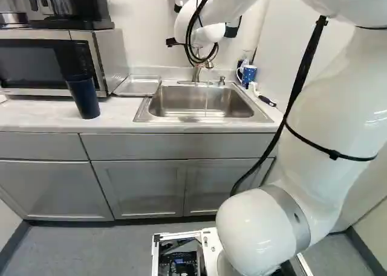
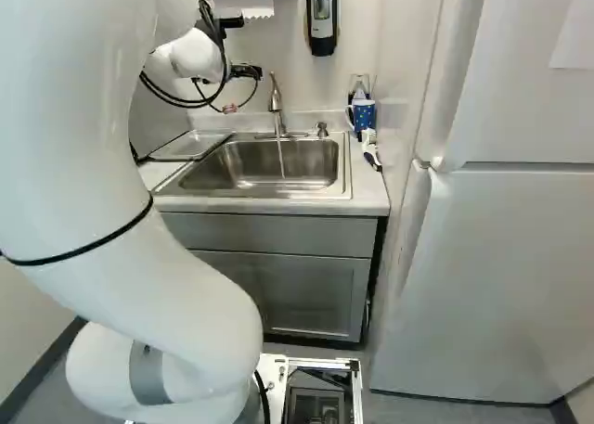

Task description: Rinse the cup and place it in the tray

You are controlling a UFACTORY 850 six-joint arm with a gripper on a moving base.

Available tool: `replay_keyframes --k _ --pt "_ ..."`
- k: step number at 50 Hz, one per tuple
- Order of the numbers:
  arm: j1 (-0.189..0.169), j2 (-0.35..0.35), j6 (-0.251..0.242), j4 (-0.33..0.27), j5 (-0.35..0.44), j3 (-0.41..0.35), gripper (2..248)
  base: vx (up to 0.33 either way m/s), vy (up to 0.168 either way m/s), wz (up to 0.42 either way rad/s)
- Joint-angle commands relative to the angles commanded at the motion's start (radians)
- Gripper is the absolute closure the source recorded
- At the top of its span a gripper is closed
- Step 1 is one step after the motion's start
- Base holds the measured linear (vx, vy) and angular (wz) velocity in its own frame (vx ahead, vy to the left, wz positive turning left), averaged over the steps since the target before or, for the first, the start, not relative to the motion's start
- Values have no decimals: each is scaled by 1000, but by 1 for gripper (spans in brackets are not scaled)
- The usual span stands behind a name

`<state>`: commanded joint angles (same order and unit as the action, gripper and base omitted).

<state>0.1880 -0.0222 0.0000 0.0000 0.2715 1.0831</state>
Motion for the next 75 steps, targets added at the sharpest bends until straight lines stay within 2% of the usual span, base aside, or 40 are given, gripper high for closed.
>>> replay_keyframes --k 19,42,75 --pt "7 67 0 0 -75 -67 3 0 0 0" --pt "12 131 0 0 -236 -128 3 0 0 0" --pt "-20 210 0 0 -472 -201 3 0 0 0"
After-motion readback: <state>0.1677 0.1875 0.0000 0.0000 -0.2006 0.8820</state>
